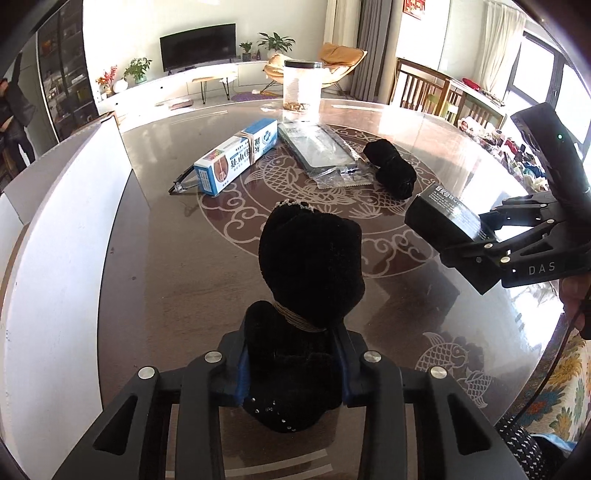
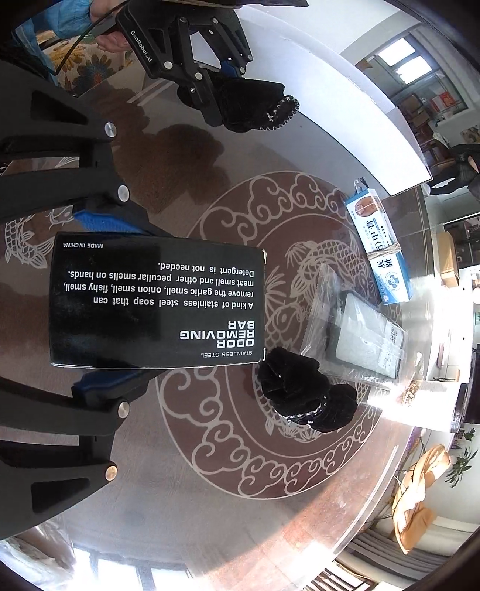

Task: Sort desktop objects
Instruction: 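Carry both items into the cardboard box and open both tools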

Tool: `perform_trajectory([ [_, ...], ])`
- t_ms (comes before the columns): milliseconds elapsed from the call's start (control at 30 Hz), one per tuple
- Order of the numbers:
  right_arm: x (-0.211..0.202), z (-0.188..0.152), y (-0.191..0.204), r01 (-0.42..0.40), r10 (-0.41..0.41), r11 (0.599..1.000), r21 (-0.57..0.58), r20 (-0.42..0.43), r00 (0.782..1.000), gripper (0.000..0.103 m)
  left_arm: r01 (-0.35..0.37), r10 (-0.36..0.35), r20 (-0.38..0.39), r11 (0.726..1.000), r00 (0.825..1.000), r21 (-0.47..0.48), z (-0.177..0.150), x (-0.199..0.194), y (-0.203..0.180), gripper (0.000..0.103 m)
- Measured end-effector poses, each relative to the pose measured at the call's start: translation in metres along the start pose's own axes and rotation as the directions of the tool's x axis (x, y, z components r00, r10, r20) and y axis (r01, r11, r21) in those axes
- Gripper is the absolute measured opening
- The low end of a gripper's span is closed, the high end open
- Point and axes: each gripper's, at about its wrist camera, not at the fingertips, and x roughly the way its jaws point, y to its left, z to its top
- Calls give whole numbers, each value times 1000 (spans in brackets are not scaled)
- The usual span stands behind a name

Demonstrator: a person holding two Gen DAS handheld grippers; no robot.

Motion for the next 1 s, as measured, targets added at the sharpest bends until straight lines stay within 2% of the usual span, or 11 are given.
perform_trajectory([
  [67,-7,4,10,12,-12,1000,-28,4,1000,59,21,-21,34,1000,999,-21,3,-21,6,35],
  [200,-36,24,35,-21,26,997,-70,68,997,59,41,-34,113,997,993,-60,6,-76,34,35],
  [333,-72,55,82,-88,108,987,-132,153,982,59,-19,41,166,991,985,-134,5,-127,92,35],
  [400,-84,74,116,-127,160,976,-180,185,970,59,-82,113,169,980,979,-179,1,-145,128,35],
  [467,-92,92,156,-173,222,957,-233,205,953,59,-159,196,149,961,969,-228,-7,-158,167,35],
  [600,-95,114,244,-281,361,899,-337,202,911,59,-269,308,76,907,948,-323,-35,-170,237,35],
  [700,-83,116,308,-377,466,835,-401,150,872,59,-327,354,0,863,935,-385,-62,-165,280,35],
  [767,-65,111,344,-414,502,799,-435,105,858,59,-352,368,-45,838,929,-417,-80,-159,300,35],
  [900,-9,97,400,-438,489,766,-470,-15,872,59,-394,370,-145,799,918,-455,-105,-139,324,41],
  [967,18,88,418,-453,471,755,-474,-88,878,61,-422,372,-200,768,906,-482,-114,-128,332,67],
  [1000,28,86,423,-454,464,755,-473,-103,880,67,-416,371,-193,760,908,-499,-118,-128,334,68],
])
